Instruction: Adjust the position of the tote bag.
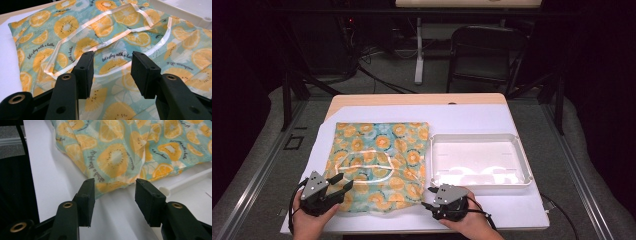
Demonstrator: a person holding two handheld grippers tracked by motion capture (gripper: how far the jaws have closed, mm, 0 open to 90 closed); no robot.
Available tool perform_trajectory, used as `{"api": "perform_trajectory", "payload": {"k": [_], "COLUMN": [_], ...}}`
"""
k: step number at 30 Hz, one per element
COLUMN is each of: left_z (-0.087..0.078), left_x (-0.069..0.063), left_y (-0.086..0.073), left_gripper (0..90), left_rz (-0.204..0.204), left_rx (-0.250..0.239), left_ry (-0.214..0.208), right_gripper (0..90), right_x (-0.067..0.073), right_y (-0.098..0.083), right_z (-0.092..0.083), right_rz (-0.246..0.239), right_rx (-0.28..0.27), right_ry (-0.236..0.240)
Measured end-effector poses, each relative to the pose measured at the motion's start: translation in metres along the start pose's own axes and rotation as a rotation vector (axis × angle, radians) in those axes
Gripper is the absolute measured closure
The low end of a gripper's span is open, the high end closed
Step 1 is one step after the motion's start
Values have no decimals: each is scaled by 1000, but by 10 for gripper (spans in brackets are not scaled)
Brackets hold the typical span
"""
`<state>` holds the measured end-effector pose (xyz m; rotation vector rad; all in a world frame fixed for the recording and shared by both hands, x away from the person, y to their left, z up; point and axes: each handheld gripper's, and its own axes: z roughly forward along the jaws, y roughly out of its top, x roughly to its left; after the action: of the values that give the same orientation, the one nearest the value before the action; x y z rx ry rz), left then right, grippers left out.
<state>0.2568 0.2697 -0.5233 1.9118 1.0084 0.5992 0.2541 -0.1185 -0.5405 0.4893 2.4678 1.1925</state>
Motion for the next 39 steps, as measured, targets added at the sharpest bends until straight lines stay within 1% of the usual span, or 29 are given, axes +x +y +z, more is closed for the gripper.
{"api": "perform_trajectory", "payload": {"k": [2,5,9,15,18,23,26,27,31,32,39], "left_z": [1,1,1,0,-1,-4,-6,-6,-9,-10,-14], "left_x": [0,0,1,0,1,2,2,2,2,3,4], "left_y": [0,0,0,0,-1,-2,-3,-4,-5,-6,-9], "left_gripper": [532,532,532,532,532,531,530,530,529,529,528], "left_rz": [0,0,-4,-3,1,-9,-9,-9,-14,-14,-32], "left_rx": [0,-2,-1,-4,-1,-6,-3,-3,-1,-2,-1], "left_ry": [-1,-2,0,0,1,8,15,16,24,24,37], "right_gripper": [494,485,475,476,476,480,482,484,492,494,541], "right_x": [2,5,7,8,8,9,10,10,10,10,11], "right_y": [0,0,0,-1,-2,-1,0,0,1,2,4], "right_z": [1,2,4,9,11,16,18,19,21,21,25], "right_rz": [-5,-26,-46,-59,-57,-104,-109,-124,-125,-136,-139], "right_rx": [4,15,23,42,38,67,56,62,56,61,52], "right_ry": [2,17,24,13,7,-13,-19,-24,-20,-17,-12]}}
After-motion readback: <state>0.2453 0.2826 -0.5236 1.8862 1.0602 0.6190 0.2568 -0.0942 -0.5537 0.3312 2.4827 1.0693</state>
